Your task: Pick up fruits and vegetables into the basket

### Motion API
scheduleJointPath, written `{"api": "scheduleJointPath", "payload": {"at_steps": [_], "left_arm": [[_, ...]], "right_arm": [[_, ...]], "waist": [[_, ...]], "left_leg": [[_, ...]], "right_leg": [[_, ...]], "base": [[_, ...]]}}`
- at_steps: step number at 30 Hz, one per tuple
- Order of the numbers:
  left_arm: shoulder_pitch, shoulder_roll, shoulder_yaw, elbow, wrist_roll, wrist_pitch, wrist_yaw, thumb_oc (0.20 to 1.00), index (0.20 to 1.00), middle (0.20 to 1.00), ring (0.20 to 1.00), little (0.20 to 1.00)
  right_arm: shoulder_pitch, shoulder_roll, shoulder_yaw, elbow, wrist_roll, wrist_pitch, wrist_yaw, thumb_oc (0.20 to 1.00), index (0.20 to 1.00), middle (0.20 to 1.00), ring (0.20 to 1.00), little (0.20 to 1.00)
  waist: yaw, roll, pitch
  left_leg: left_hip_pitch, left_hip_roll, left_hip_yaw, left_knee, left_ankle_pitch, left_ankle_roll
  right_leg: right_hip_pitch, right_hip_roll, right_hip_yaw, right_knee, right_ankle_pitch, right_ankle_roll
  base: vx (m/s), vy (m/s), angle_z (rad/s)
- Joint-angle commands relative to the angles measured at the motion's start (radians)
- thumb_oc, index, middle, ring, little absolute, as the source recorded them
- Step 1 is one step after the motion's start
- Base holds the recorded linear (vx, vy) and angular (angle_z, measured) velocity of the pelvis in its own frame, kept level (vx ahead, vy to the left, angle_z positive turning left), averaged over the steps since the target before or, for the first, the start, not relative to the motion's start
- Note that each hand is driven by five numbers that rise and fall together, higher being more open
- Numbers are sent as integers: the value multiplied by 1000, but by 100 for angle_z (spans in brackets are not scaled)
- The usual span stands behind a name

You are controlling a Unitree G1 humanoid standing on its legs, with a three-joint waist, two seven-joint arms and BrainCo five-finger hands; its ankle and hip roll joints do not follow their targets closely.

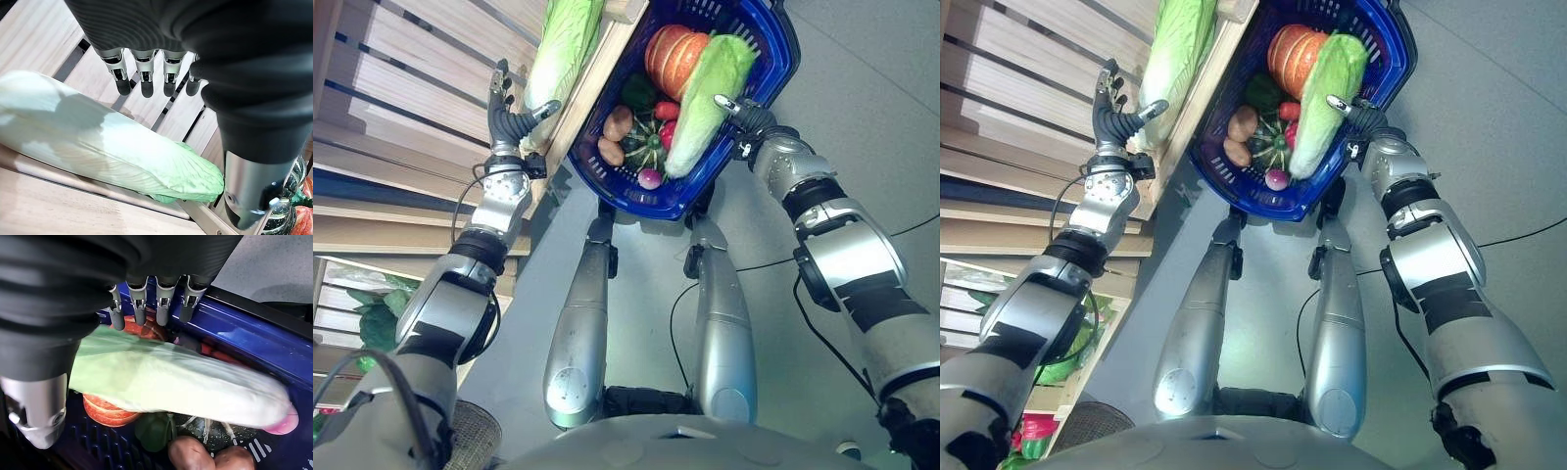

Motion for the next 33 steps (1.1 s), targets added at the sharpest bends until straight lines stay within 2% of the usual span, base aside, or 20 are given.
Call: {"api": "scheduleJointPath", "payload": {"at_steps": [1,2,4,8,12,13,18,23,26,30,33], "left_arm": [[1,-27,24,-13,59,7,59,1000,1000,1000,1000,1000],[0,-27,24,-12,61,12,65,1000,1000,1000,1000,1000],[-4,-26,27,-2,86,69,108,1000,1000,1000,1000,1000],[-13,-15,29,27,114,133,142,1000,1000,1000,1000,1000],[-24,-4,27,49,143,166,170,1000,1000,1000,1000,1000],[-32,4,26,58,166,192,184,1000,1000,1000,1000,1000],[-58,22,28,97,182,243,205,1000,1000,1000,1000,1000],[-84,39,29,150,228,278,239,1000,1000,1000,1000,1000],[-94,46,26,164,250,293,252,1000,1000,1000,1000,1000],[-118,55,18,207,280,336,284,1000,1000,1000,1000,1000],[-122,61,17,237,282,337,282,1000,1000,1000,1000,1000]], "right_arm": [[-23,-48,0,22,7,-6,-24,1000,1000,1000,1000,1000],[-23,-49,0,22,6,-5,-25,1000,1000,1000,1000,1000],[-23,-51,1,27,-9,-4,-33,1000,1000,1000,1000,1000],[-22,-52,5,32,-14,-8,-34,1000,1000,1000,1000,1000],[-24,-53,17,30,-39,-26,-47,1000,1000,1000,1000,1000],[-25,-54,23,28,-50,-45,-54,1000,1000,1000,1000,1000],[-17,-57,27,0,-59,-116,-77,1000,1000,1000,1000,1000],[6,-54,36,-40,-59,-198,-128,1000,1000,1000,1000,1000],[13,-57,34,-55,-61,-223,-143,1000,1000,1000,1000,1000],[98,-66,8,-124,-60,-291,-240,1000,1000,1000,1000,1000],[158,-82,-14,-130,-52,-312,-260,1000,1000,1000,1000,1000]], "waist": [[-8,117,-43],[-9,118,-43],[-11,119,-43],[-14,116,-43],[-18,114,-43],[-20,114,-43],[-33,106,-43],[-54,96,-43],[-62,93,-43],[-98,80,-43],[-116,73,-43]], "left_leg": [[-24,-65,34,-2,-18,38],[-24,-65,35,-3,-18,38],[-24,-66,36,-3,-18,39],[-19,-63,37,-7,-16,38],[-15,-61,39,-13,-12,37],[-15,-60,41,-15,-10,36],[-12,-55,46,-20,-7,33],[-10,-46,55,-30,-1,29],[-10,-43,58,-32,-1,28],[-11,-32,74,-45,6,24],[-15,-28,79,-47,5,22]], "right_leg": [[18,54,-55,99,-144,35],[18,54,-55,98,-144,35],[17,53,-55,96,-143,34],[21,55,-54,90,-141,34],[27,56,-53,80,-135,34],[27,57,-52,79,-135,34],[29,63,-46,74,-133,34],[28,74,-33,64,-128,34],[26,78,-28,64,-129,34],[19,91,-7,57,-127,34],[13,95,2,56,-126,35]], "base": [[0,0,0],[0,0,0],[0,0,0],[0,0,0],[0,0,0],[0,0,0],[-3,6,-1],[-16,26,-4],[-10,24,-3],[-23,83,-11],[-10,61,-12]]}}
